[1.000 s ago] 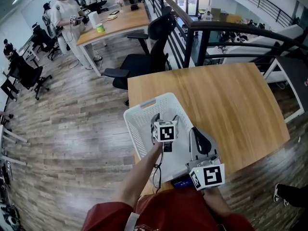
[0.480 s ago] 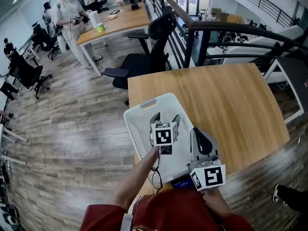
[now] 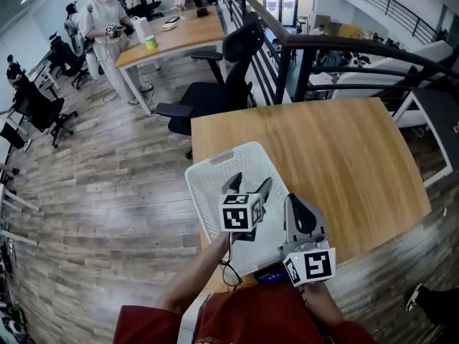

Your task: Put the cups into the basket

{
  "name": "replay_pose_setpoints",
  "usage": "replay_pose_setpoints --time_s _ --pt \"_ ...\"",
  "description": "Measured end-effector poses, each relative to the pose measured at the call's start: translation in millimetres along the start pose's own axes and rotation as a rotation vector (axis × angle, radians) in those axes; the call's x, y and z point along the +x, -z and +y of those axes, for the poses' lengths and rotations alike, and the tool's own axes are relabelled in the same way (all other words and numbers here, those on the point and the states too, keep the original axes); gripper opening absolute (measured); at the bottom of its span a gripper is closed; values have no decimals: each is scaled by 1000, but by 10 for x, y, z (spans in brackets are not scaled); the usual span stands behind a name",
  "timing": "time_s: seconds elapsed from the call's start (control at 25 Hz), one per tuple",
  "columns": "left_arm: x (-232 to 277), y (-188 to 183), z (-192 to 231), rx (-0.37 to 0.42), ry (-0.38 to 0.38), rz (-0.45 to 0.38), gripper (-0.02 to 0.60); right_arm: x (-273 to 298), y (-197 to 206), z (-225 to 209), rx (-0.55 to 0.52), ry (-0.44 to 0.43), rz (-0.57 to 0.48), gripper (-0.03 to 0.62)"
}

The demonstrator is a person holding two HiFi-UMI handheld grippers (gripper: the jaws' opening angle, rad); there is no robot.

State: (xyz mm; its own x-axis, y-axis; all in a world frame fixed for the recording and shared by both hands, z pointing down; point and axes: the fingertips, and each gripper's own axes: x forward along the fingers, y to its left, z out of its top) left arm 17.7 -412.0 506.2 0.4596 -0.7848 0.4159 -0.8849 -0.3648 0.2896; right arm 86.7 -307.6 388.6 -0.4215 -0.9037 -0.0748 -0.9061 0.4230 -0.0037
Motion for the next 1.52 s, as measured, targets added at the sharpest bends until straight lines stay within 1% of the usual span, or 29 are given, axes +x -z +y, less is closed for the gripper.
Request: replay_pose_setpoints --time_s 0.16,0.36,0.52,0.68,0.88,1.0,1.12,1.32,1.4,1.52 --pt "-163 -113 -104 8 45 -41 362 -10 2 -23 -1 5 2 12" --pt "-358 -275 -182 -13 82 -99 362 -6 5 -15 -4 4 4 12" --pt "-503 -368 -292 1 129 -125 360 -9 -1 4 -9 5 5 12" --pt "-635 -473 -340 9 143 -168 360 2 23 0 -9 6 10 12" --pt "-739 -513 -411 17 172 -173 357 -2 25 0 -13 5 9 12" --pt "-810 -516 -419 42 170 -178 341 2 23 5 -15 5 8 12" --pt "-917 -560 -437 59 165 -204 311 6 19 7 -18 7 10 12" --pt "-1044 -649 -470 144 127 -228 270 29 -6 21 -26 -1 8 12" --pt "-1075 -659 -475 150 129 -228 255 43 -25 34 -29 -4 7 12" --pt "-1140 -657 -457 138 129 -238 234 49 -27 52 -30 -5 9 12"
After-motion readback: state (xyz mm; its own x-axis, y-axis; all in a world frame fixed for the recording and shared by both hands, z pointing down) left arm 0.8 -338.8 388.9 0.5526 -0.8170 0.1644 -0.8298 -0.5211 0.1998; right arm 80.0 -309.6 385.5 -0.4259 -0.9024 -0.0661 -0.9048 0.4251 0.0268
